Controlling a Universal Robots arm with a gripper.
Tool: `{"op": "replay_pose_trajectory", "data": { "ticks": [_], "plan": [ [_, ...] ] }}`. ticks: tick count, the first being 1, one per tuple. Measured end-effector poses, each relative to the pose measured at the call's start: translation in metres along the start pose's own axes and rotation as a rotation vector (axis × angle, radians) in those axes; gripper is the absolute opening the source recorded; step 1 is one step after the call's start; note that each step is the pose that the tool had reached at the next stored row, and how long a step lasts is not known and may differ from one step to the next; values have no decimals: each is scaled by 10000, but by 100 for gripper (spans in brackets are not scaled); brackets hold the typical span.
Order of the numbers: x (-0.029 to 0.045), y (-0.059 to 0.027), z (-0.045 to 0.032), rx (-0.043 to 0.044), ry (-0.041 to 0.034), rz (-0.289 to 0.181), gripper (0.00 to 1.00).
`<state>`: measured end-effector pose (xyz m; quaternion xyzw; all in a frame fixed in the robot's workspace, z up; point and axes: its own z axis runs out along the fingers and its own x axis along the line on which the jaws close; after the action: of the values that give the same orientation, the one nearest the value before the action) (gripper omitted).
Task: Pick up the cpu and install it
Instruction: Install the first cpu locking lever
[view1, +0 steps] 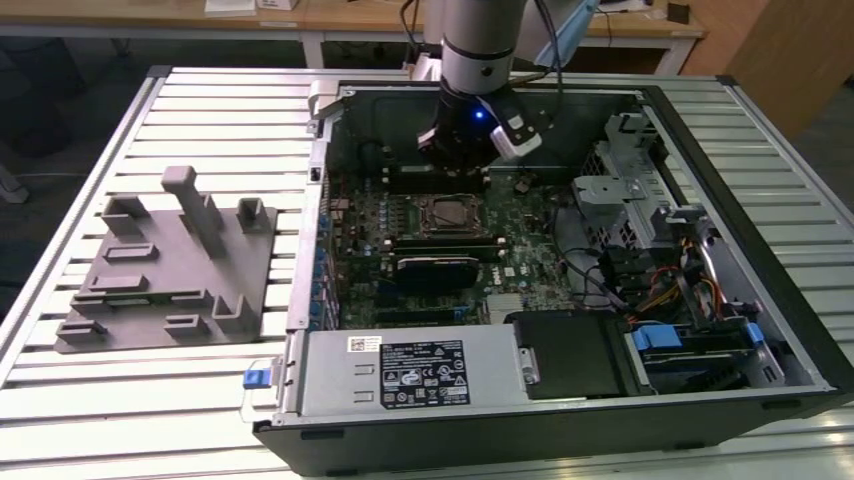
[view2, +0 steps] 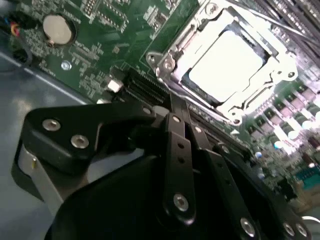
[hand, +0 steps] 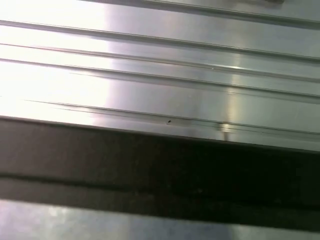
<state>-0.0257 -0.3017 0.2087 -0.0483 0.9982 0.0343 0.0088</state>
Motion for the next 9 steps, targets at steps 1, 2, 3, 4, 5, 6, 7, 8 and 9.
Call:
{"op": "replay_pose_trajectory", "data": {
  "ticks": [1, 2, 3, 4, 5, 6, 7, 8, 9],
  "plan": [
    [0, 0, -8, 0, 1, 0, 11],
    [0, -3, -7, -3, 0, -1, 11],
    [0, -10, -8, -3, 1, -2, 11],
    [2, -20, -9, 0, 3, 0, 11],
    [3, -30, -10, 0, 3, 0, 11],
    [3, -37, -10, -1, 2, 0, 11],
    [4, -42, -10, -1, 2, 0, 11],
    [4, -47, -10, -1, 2, 0, 11],
    [5, -51, -10, -1, 1, 0, 11]
  ]
}}
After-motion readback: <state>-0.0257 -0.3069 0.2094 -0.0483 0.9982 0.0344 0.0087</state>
